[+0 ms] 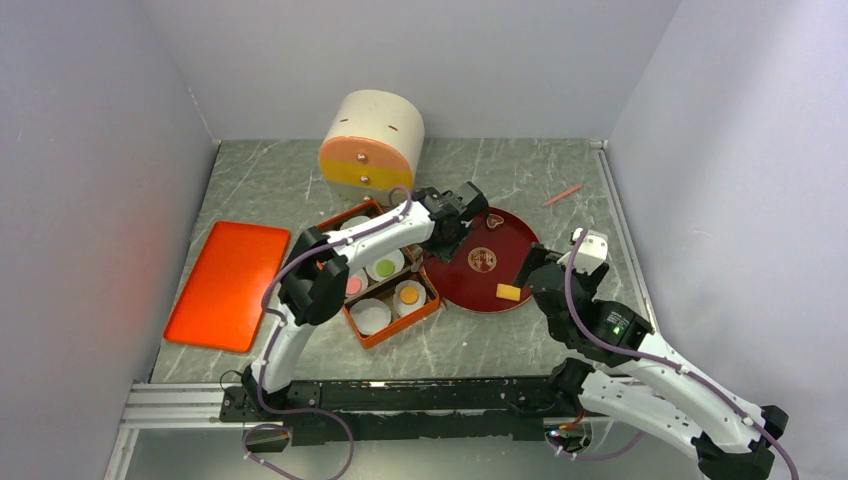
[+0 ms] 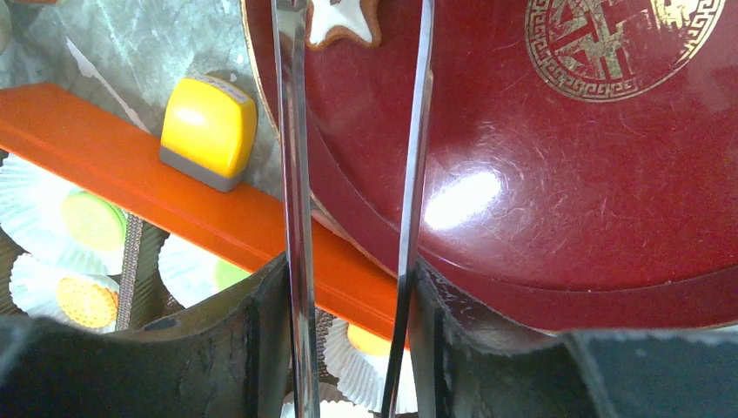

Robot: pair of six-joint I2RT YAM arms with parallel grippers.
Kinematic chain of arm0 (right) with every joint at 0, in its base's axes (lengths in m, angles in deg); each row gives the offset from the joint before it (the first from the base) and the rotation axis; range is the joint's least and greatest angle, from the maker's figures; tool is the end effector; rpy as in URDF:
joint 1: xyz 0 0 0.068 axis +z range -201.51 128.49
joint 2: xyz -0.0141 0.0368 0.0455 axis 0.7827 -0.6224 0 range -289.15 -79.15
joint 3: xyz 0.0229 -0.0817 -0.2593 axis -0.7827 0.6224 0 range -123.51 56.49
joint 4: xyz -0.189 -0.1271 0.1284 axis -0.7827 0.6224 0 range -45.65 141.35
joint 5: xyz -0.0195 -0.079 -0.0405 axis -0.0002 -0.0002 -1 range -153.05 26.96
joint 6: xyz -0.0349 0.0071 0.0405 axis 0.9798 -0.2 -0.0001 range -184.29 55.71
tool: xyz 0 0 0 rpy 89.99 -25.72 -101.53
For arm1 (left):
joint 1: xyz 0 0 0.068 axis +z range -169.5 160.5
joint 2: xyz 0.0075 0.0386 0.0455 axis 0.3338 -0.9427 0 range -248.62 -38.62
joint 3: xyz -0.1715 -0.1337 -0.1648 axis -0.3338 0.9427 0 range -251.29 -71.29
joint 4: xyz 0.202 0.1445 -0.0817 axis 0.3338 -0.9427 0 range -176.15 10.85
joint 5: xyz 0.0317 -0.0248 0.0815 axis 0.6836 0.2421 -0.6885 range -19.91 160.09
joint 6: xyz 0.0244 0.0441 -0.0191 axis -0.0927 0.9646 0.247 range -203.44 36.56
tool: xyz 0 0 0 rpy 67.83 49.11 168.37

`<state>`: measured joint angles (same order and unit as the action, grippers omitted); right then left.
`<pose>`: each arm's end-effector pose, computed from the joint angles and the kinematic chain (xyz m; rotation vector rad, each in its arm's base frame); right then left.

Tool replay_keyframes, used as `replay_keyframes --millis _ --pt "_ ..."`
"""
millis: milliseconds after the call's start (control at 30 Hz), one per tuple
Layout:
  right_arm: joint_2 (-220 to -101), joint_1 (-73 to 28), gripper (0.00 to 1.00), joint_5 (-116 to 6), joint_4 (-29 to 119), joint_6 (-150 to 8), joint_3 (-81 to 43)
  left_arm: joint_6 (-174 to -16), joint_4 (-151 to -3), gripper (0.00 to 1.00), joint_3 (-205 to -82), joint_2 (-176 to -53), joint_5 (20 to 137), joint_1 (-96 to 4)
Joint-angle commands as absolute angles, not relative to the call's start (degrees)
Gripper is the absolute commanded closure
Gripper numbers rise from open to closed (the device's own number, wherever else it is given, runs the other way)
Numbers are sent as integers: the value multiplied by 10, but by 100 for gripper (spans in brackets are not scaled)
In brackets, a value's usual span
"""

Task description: Pack the cookies

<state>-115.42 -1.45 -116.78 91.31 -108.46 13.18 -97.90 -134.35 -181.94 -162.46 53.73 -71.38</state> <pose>0.0963 0.0704 0.2983 0.3527 1.9282 -0.0048 0.2911 -0.3550 0.2349 0.7880 2.5547 0.0424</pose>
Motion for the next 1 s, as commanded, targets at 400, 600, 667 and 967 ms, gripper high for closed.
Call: replay_keyframes --millis 400,600,667,967 --pt "-1149 -15 0 -1184 900 -1071 125 -979 -1340 57 -1842 -1655 529 -713" --pt "-1143 -15 0 -1184 900 -1067 124 -978 -1340 64 -1835 -1631 535 -713" --pt "-1143 -15 0 -1186 898 -1064 123 -978 -1342 65 -1833 -1616 538 -713" --pt "-1143 -15 0 -1183 880 -1038 123 -984 -1361 67 -1809 -1522 555 -715"
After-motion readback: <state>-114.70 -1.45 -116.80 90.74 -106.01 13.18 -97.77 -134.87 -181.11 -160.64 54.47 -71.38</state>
